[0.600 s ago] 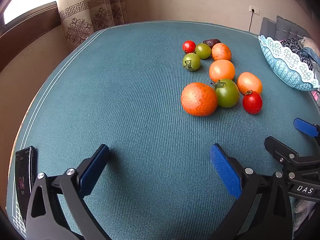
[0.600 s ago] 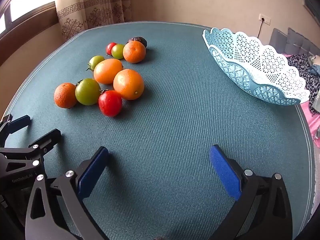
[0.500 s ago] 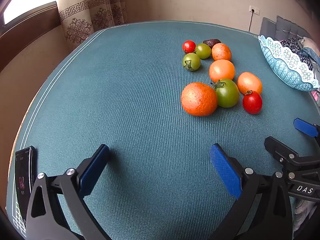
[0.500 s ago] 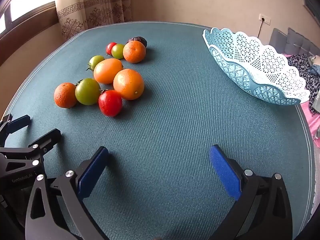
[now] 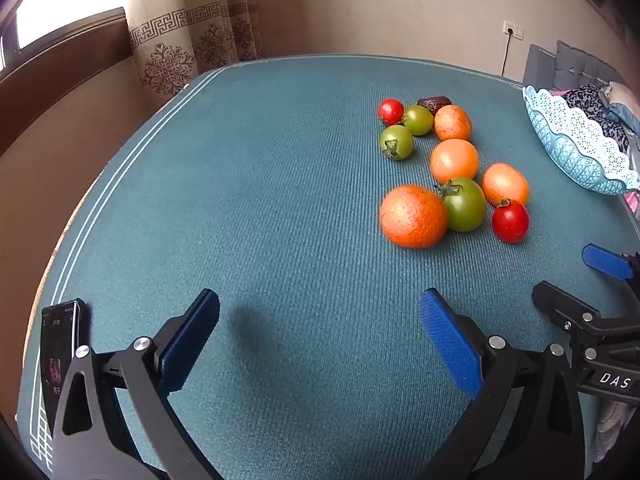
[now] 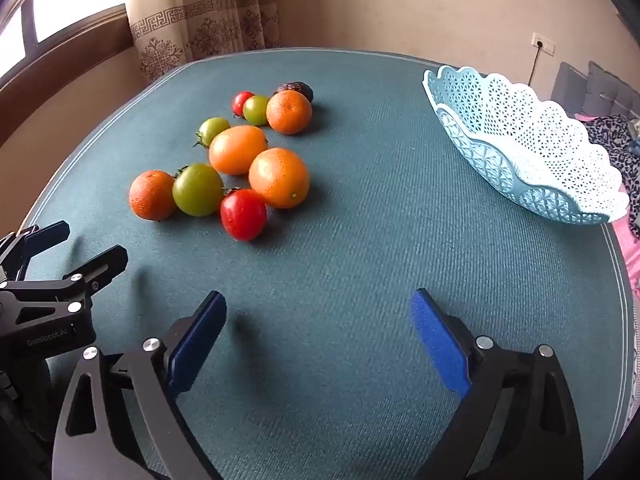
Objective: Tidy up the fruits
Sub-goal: 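Reach the right gripper toward the red tomato and close on it, then carry the red tomato into the blue basket with the right gripper while the left gripper grasps the orange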
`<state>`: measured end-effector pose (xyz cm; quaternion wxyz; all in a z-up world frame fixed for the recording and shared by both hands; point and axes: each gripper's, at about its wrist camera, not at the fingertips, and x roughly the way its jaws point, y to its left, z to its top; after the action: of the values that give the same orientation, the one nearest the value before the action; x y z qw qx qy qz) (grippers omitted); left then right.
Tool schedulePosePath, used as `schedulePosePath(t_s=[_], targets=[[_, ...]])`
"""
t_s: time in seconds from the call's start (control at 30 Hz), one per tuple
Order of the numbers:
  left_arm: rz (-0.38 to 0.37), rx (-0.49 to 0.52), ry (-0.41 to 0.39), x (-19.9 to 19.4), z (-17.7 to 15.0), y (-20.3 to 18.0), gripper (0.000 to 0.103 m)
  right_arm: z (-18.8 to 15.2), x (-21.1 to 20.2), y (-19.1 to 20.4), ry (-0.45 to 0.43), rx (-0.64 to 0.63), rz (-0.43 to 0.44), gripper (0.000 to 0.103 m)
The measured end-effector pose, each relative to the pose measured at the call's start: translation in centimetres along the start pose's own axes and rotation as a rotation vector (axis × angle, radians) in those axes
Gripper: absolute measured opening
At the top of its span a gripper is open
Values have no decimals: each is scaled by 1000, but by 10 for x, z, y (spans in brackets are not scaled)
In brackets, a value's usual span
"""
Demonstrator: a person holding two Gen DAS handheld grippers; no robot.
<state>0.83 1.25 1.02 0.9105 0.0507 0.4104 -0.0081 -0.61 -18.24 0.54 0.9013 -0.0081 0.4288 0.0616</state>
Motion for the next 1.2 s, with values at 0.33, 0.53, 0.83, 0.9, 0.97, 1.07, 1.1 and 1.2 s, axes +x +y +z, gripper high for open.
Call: schedulePosePath(t_s=[0.33,0.53,0.83,0.9,0.97,1.07,1.1,1.2], targets=[[2,-12,-29,-6,0,13,101,28,7,27,-7,-52,95,51],[-13,7,-21,-4,3,13,95,33,17,30,-1,-39,102,29],[-58,24,-14,-5,11,4,86,26,1,8,-27,7,116,27],[-68,37,-19,-6,15,-3,82,23,-2,1,-31,29,114,27],[-87,42,-16,-6,20,-9,76,19,-6,-8,-36,49,113,27],[-115,58,-25,-4,28,-20,76,14,-9,-17,-38,62,110,27],[-124,68,-28,-3,30,-24,75,13,-9,-18,-37,67,110,27],[-155,75,-15,4,34,-31,68,9,-11,-21,-39,79,114,27]])
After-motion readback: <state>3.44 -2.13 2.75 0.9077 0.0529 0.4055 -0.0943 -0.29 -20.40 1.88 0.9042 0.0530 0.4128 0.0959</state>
